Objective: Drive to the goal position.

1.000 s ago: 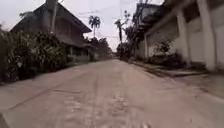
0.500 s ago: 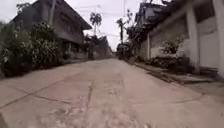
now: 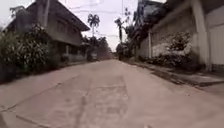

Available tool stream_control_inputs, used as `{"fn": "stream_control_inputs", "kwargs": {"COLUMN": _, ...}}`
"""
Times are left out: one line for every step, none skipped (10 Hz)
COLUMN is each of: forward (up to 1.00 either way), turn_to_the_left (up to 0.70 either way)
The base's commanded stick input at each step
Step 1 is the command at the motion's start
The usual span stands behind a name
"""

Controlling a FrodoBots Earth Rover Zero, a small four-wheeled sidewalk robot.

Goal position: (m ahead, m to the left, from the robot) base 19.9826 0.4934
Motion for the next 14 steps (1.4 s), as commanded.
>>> {"fn": "stream_control_inputs", "kwargs": {"forward": 1.00, "turn_to_the_left": 0.02}}
{"fn": "stream_control_inputs", "kwargs": {"forward": 1.00, "turn_to_the_left": 0.02}}
{"fn": "stream_control_inputs", "kwargs": {"forward": 1.00, "turn_to_the_left": 0.02}}
{"fn": "stream_control_inputs", "kwargs": {"forward": 1.00, "turn_to_the_left": 0.02}}
{"fn": "stream_control_inputs", "kwargs": {"forward": 1.00, "turn_to_the_left": 0.02}}
{"fn": "stream_control_inputs", "kwargs": {"forward": 1.00, "turn_to_the_left": 0.02}}
{"fn": "stream_control_inputs", "kwargs": {"forward": 1.00, "turn_to_the_left": 0.02}}
{"fn": "stream_control_inputs", "kwargs": {"forward": 1.00, "turn_to_the_left": 0.02}}
{"fn": "stream_control_inputs", "kwargs": {"forward": 1.00, "turn_to_the_left": 0.02}}
{"fn": "stream_control_inputs", "kwargs": {"forward": 1.00, "turn_to_the_left": 0.02}}
{"fn": "stream_control_inputs", "kwargs": {"forward": 1.00, "turn_to_the_left": 0.02}}
{"fn": "stream_control_inputs", "kwargs": {"forward": 1.00, "turn_to_the_left": 0.02}}
{"fn": "stream_control_inputs", "kwargs": {"forward": 1.00, "turn_to_the_left": 0.02}}
{"fn": "stream_control_inputs", "kwargs": {"forward": 1.00, "turn_to_the_left": 0.02}}
